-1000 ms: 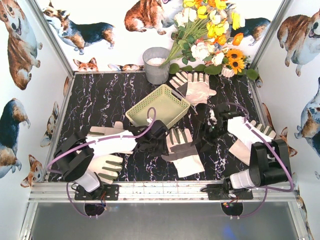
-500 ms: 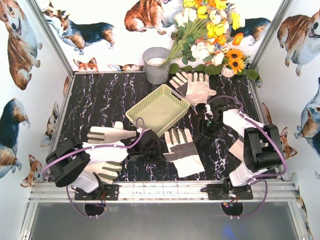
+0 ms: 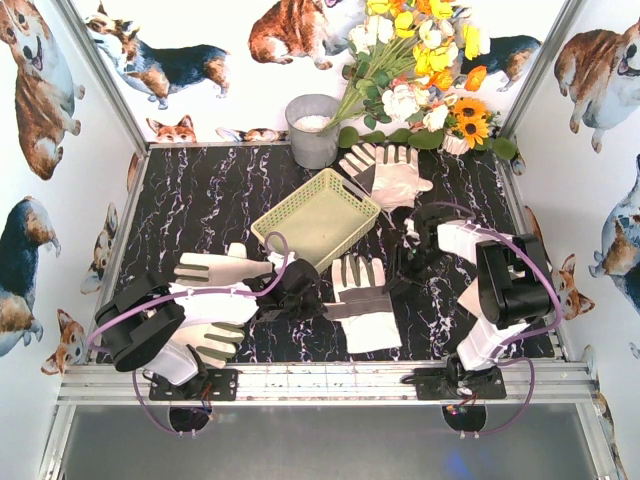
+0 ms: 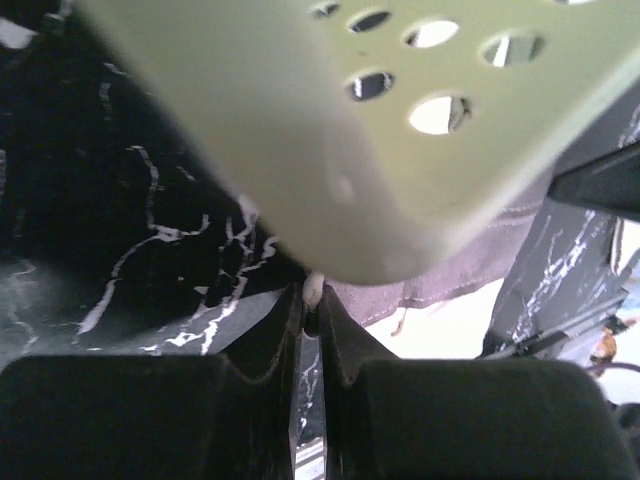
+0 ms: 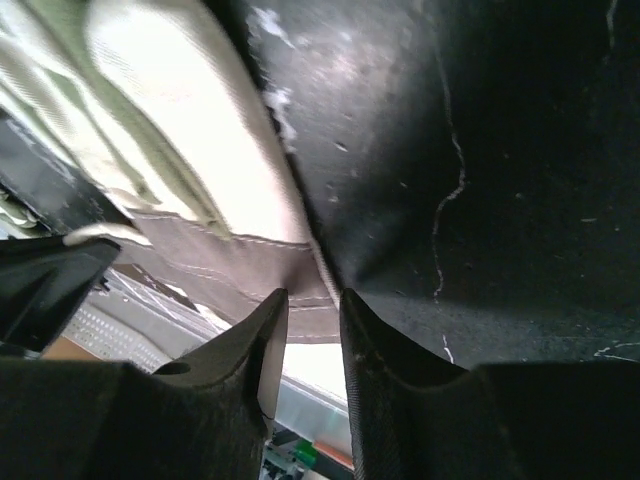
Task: Put the gloves into the storage basket
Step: Adjust the glove at the center of the board.
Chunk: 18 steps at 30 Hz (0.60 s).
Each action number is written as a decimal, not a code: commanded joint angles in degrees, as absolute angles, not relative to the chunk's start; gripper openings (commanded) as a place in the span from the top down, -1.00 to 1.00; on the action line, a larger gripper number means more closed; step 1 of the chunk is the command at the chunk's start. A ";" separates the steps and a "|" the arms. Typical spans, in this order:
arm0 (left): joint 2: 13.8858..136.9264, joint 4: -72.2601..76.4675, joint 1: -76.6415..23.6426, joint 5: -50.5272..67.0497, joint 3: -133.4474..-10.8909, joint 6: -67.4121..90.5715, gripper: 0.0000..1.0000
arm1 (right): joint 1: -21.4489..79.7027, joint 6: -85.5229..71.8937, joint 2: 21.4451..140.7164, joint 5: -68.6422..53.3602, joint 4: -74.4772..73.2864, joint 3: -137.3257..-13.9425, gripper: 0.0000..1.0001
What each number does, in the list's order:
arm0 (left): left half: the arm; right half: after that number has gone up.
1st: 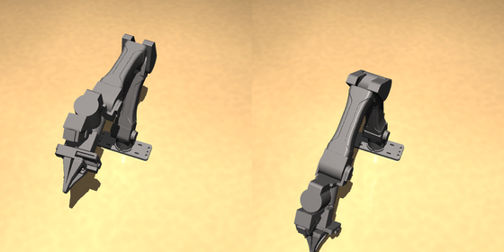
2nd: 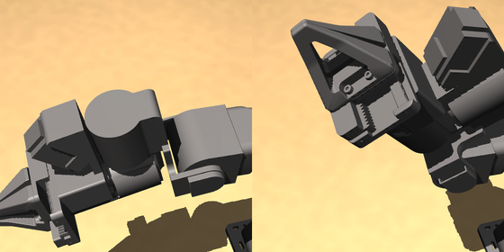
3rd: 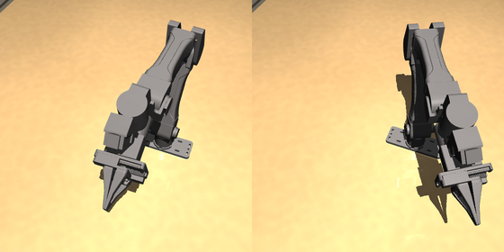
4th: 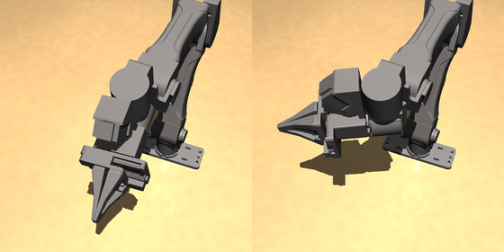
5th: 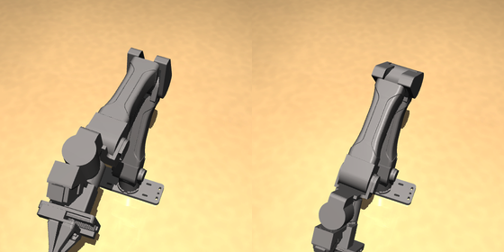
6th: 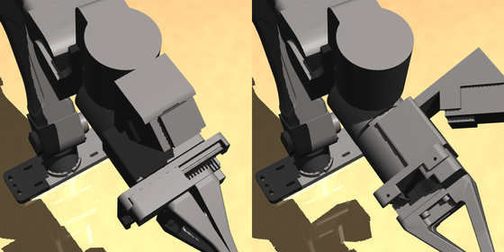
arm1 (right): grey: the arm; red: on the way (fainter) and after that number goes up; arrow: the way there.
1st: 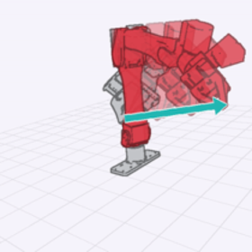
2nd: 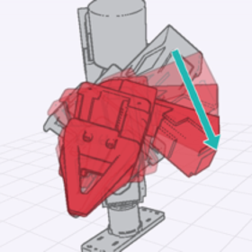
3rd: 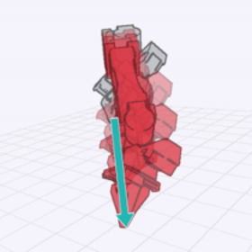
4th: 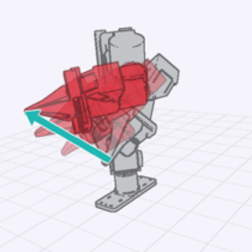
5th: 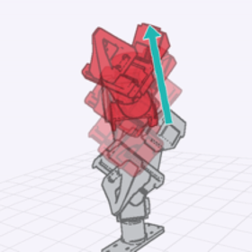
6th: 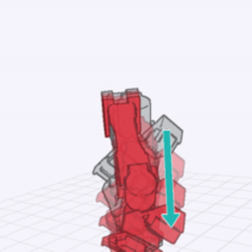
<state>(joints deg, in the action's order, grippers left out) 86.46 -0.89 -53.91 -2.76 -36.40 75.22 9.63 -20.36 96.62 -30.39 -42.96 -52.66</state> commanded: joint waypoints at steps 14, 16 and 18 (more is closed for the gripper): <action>84.33 -11.53 -51.32 -3.96 -36.87 74.12 1.00 | 11.06 -25.22 91.58 -32.26 -37.88 -42.19 0.47; 85.14 -15.21 -51.48 -3.85 -38.57 72.72 1.00 | 11.07 -25.22 91.05 -32.20 -38.35 -42.44 0.47; 85.21 -17.60 -51.48 -4.33 -39.98 71.46 1.00 | 11.09 -25.35 89.87 -32.17 -38.93 -42.37 0.46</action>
